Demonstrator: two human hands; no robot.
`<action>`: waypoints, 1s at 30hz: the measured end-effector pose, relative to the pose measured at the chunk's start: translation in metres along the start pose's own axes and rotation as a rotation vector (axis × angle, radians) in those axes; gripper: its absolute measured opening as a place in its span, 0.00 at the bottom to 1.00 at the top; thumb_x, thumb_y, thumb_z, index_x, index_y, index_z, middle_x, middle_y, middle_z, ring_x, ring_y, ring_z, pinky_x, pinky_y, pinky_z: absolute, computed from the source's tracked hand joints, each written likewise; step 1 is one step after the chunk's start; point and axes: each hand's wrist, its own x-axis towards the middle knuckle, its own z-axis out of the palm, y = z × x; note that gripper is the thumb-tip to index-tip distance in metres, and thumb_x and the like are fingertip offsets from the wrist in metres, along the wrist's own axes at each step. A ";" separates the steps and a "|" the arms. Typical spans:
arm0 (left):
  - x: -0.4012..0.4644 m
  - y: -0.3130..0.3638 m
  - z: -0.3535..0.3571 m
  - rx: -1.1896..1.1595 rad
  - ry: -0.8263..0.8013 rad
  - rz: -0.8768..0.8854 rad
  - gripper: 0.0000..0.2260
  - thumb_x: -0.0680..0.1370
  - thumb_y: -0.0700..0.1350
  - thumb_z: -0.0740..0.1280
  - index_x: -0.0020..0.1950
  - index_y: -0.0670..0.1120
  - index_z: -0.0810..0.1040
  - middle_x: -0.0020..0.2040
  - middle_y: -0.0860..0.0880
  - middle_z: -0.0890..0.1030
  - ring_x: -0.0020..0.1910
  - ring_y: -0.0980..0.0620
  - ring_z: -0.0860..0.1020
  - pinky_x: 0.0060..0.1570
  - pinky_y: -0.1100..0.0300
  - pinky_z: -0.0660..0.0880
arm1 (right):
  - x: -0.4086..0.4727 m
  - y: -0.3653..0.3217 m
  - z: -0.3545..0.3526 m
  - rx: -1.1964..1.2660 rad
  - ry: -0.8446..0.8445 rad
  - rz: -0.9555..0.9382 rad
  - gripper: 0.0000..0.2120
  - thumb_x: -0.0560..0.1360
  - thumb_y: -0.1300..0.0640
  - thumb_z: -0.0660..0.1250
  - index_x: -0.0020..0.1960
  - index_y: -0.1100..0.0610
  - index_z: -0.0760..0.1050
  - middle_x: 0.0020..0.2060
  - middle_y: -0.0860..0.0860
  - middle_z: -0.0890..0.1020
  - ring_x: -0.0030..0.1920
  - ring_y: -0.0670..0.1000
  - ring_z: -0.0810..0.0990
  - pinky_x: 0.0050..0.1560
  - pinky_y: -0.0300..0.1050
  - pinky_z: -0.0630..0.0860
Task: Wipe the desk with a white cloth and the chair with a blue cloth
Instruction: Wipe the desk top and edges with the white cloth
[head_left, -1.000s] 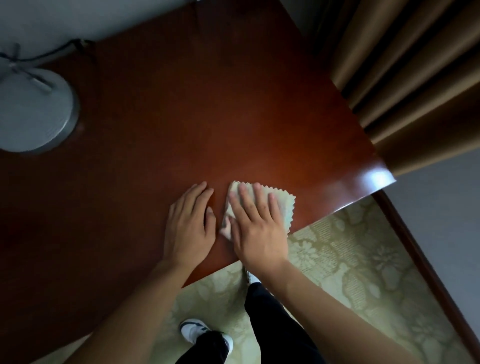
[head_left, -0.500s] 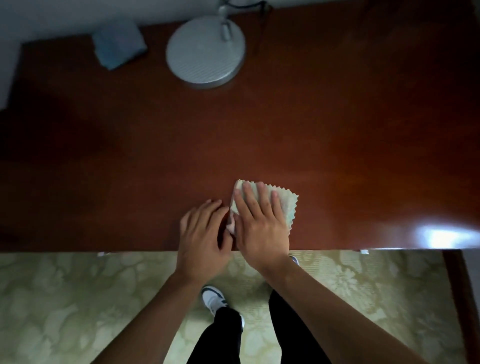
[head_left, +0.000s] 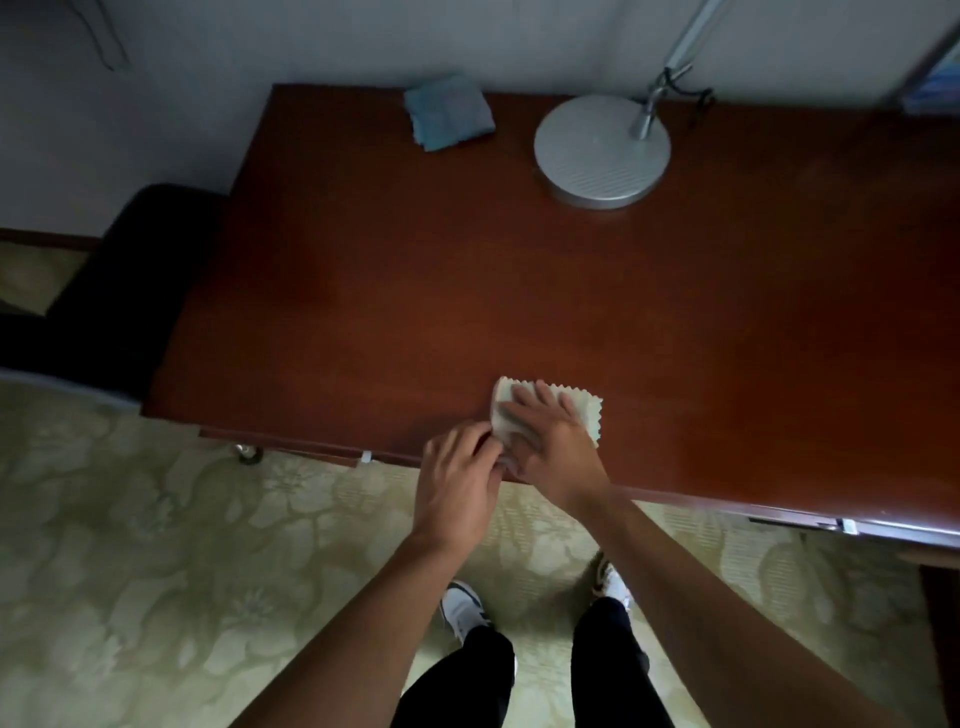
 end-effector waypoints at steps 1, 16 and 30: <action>0.001 -0.003 -0.004 -0.015 -0.005 -0.002 0.07 0.72 0.42 0.74 0.49 0.47 0.81 0.60 0.48 0.79 0.61 0.46 0.76 0.56 0.49 0.74 | -0.004 0.001 -0.004 -0.084 0.008 -0.017 0.19 0.77 0.55 0.66 0.67 0.55 0.75 0.71 0.53 0.71 0.76 0.55 0.60 0.76 0.49 0.51; 0.038 -0.015 -0.085 -0.249 0.023 -0.077 0.03 0.78 0.46 0.66 0.49 0.48 0.73 0.46 0.51 0.80 0.46 0.48 0.78 0.40 0.56 0.70 | -0.018 -0.071 -0.043 -0.128 0.133 -0.009 0.16 0.77 0.33 0.55 0.48 0.41 0.76 0.33 0.45 0.81 0.34 0.46 0.77 0.34 0.44 0.73; 0.065 -0.063 -0.156 -0.226 0.017 -0.275 0.03 0.77 0.47 0.68 0.45 0.53 0.75 0.33 0.59 0.74 0.33 0.58 0.72 0.30 0.62 0.62 | 0.049 -0.095 -0.062 -0.011 -0.042 -0.100 0.06 0.71 0.63 0.65 0.35 0.57 0.74 0.29 0.50 0.79 0.32 0.54 0.78 0.32 0.47 0.70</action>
